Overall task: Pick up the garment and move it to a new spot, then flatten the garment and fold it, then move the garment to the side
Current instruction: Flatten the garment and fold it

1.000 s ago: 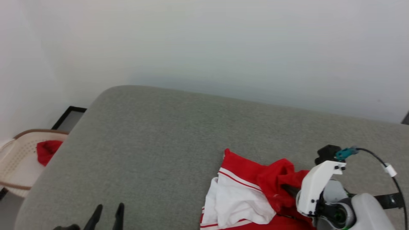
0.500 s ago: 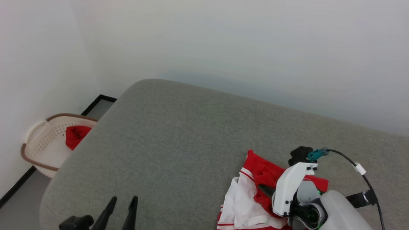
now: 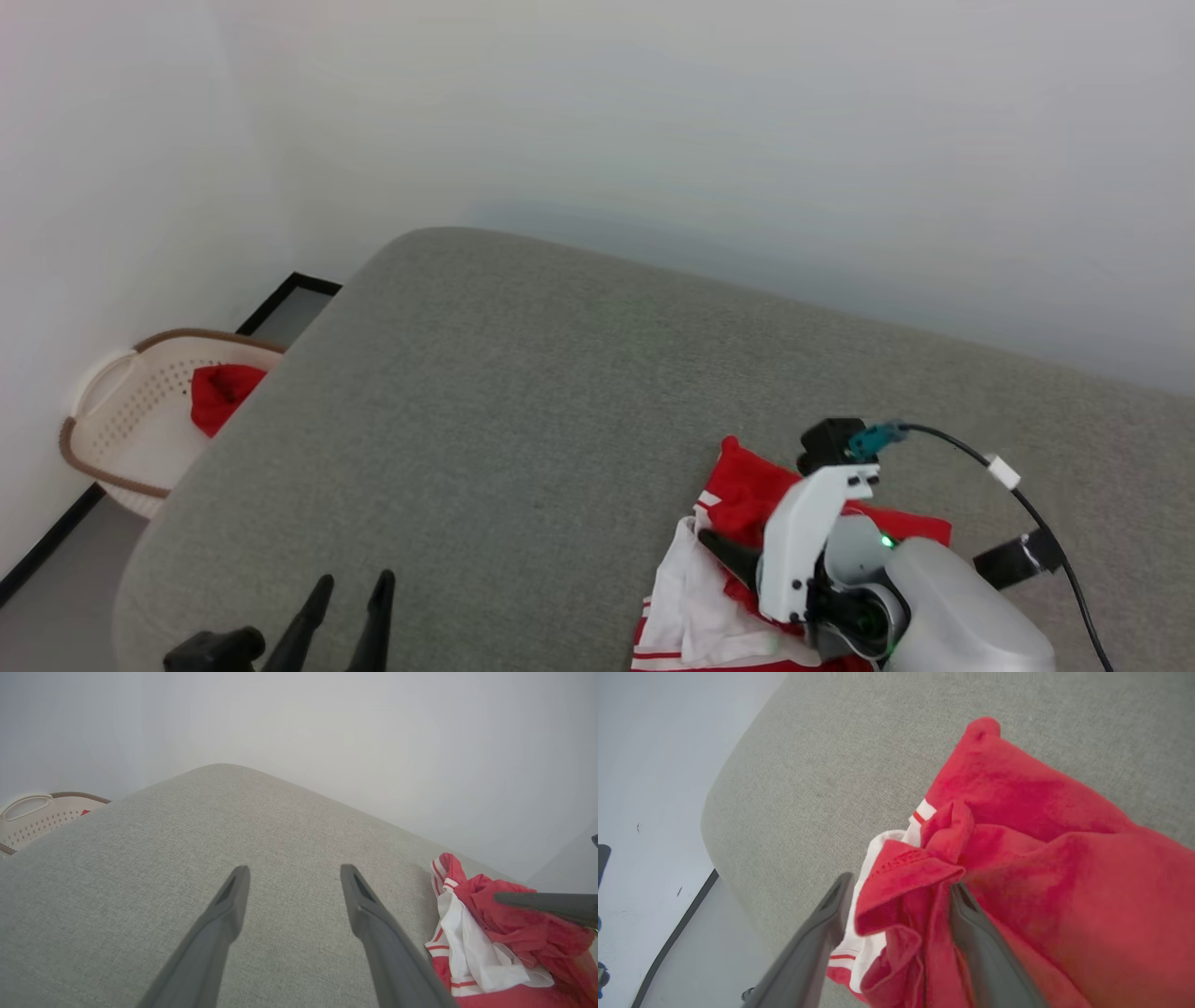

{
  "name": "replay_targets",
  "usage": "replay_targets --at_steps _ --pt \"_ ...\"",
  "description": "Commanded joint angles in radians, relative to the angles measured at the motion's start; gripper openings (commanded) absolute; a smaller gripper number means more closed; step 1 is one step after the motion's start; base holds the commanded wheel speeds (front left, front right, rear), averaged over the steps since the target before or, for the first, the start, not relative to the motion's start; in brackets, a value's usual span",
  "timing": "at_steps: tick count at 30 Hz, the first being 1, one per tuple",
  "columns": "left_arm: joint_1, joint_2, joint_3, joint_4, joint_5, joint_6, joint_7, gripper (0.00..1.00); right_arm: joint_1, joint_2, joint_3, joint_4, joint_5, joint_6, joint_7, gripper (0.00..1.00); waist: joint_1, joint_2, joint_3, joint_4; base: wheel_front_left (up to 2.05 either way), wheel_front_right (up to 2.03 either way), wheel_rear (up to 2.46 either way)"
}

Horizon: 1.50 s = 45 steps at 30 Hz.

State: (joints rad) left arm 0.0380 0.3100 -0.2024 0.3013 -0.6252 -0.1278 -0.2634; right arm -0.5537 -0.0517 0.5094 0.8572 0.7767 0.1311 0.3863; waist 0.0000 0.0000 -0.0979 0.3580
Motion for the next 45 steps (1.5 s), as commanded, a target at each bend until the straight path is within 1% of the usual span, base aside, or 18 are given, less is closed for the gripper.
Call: replay_targets --at_steps 1,6,8,13,17,23,29,32,40,45 --pt "0.002 -0.002 0.008 0.001 -0.004 -0.003 -0.001 1.00 -0.017 0.002 0.020 -0.002 0.019 -0.001 -0.009 1.00 0.0000 0.0000 -0.003 -0.011 0.00 0.00 0.00" --pt "0.019 -0.002 0.029 -0.006 -0.005 -0.003 -0.001 1.00 -0.045 0.002 0.065 -0.027 0.057 -0.001 -0.028 1.00 0.0000 0.0000 -0.007 -0.044 0.00 0.00 0.00" --pt "0.026 -0.001 0.035 -0.009 0.000 -0.003 -0.001 1.00 -0.053 0.002 0.069 -0.043 0.068 -0.001 -0.039 1.00 0.0000 0.0000 -0.008 -0.060 0.00 0.00 0.00" --pt "0.041 -0.006 0.065 -0.026 0.012 -0.003 -0.001 1.00 -0.062 -0.004 0.062 -0.093 0.048 -0.001 -0.083 1.00 0.0000 0.0000 -0.009 -0.115 0.00 0.00 0.00" --pt "0.058 -0.010 0.092 -0.045 0.025 -0.003 -0.001 1.00 -0.034 -0.059 0.053 -0.173 0.025 -0.001 -0.137 1.00 0.0000 0.0000 -0.007 -0.169 0.00 0.00 0.00" --pt "0.081 -0.013 0.127 -0.077 0.053 -0.003 0.000 1.00 0.024 -0.174 0.026 -0.307 -0.021 -0.001 -0.246 1.00 0.0000 0.0000 -0.002 -0.246 0.00 0.00 0.00" --pt "0.093 -0.009 0.156 -0.098 0.066 -0.003 0.000 1.00 0.101 -0.284 -0.015 -0.411 -0.070 -0.001 -0.366 1.00 0.0000 0.0000 -0.003 -0.302 0.00 0.00 0.00" --pt "0.101 -0.004 0.164 -0.105 0.073 -0.003 0.000 1.00 0.147 -0.327 -0.047 -0.442 -0.103 -0.001 -0.429 1.00 0.0000 0.0000 -0.007 -0.319 0.00 0.00 0.00" --pt "0.125 0.019 0.188 -0.123 0.086 -0.003 0.000 1.00 0.271 -0.392 -0.134 -0.495 -0.165 -0.001 -0.546 1.00 0.0000 0.0000 -0.018 -0.351 0.00 0.00 0.00" --pt "0.135 0.029 0.199 -0.132 0.094 -0.003 0.000 1.00 0.340 -0.408 -0.201 -0.502 -0.202 -0.001 -0.588 1.00 0.0000 0.0000 -0.025 -0.358 0.00 0.00 0.00"
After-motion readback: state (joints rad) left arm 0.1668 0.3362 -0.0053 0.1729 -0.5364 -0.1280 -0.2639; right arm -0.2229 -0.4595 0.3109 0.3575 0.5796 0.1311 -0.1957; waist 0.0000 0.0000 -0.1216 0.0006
